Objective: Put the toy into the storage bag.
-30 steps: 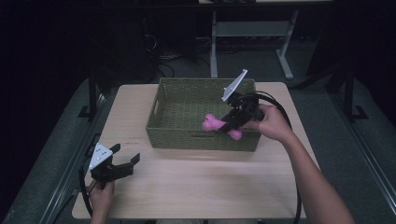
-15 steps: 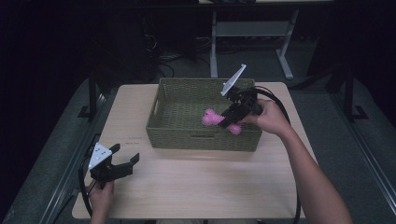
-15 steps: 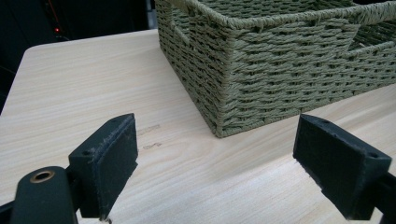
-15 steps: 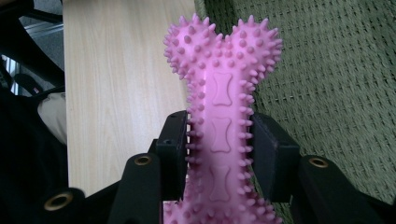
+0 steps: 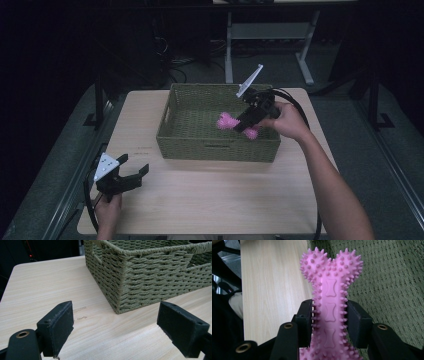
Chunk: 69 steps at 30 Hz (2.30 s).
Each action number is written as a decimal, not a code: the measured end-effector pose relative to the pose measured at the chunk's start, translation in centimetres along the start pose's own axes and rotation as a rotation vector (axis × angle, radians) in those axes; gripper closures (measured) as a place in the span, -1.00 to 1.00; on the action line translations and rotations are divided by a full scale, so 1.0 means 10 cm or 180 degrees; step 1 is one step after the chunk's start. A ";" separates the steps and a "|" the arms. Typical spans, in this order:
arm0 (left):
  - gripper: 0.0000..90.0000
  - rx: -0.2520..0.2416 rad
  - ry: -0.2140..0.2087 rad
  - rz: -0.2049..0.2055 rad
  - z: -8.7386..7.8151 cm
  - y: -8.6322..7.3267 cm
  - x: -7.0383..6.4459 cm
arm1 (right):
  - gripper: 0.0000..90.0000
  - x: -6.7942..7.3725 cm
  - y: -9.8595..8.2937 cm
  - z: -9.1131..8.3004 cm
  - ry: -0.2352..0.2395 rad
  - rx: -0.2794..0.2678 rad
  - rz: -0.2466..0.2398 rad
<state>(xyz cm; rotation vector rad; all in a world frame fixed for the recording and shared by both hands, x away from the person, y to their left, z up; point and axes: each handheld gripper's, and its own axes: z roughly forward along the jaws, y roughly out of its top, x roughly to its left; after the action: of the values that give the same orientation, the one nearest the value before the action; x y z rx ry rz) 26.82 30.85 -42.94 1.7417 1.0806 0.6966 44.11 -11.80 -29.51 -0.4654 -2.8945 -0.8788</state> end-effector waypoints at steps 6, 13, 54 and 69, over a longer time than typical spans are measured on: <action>-0.70 0.0003 -0.0001 -0.0004 0.00 0.00 0.00 | 0.29 -0.07 -0.02 0.03 -0.0001 0.0029 0.0048; -0.70 -0.0004 0.0001 -0.0008 0.00 0.00 0.00 | 0.29 -0.13 -0.05 0.04 0.0000 0.0029 0.0108; -0.70 -0.0007 -0.0014 -0.0031 -0.01 0.00 0.01 | 0.29 -0.47 -0.13 0.32 -0.0025 0.0172 0.0360; -0.70 -0.0011 -0.0008 -0.0039 -0.01 0.00 0.02 | 0.29 -0.54 -0.15 0.41 -0.0026 0.0247 0.0412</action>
<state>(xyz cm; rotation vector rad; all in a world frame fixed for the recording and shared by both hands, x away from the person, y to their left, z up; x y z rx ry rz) 26.77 31.05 -42.91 1.7313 1.0869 0.6882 48.79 -12.12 -34.61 -0.6421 -2.8550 -0.7449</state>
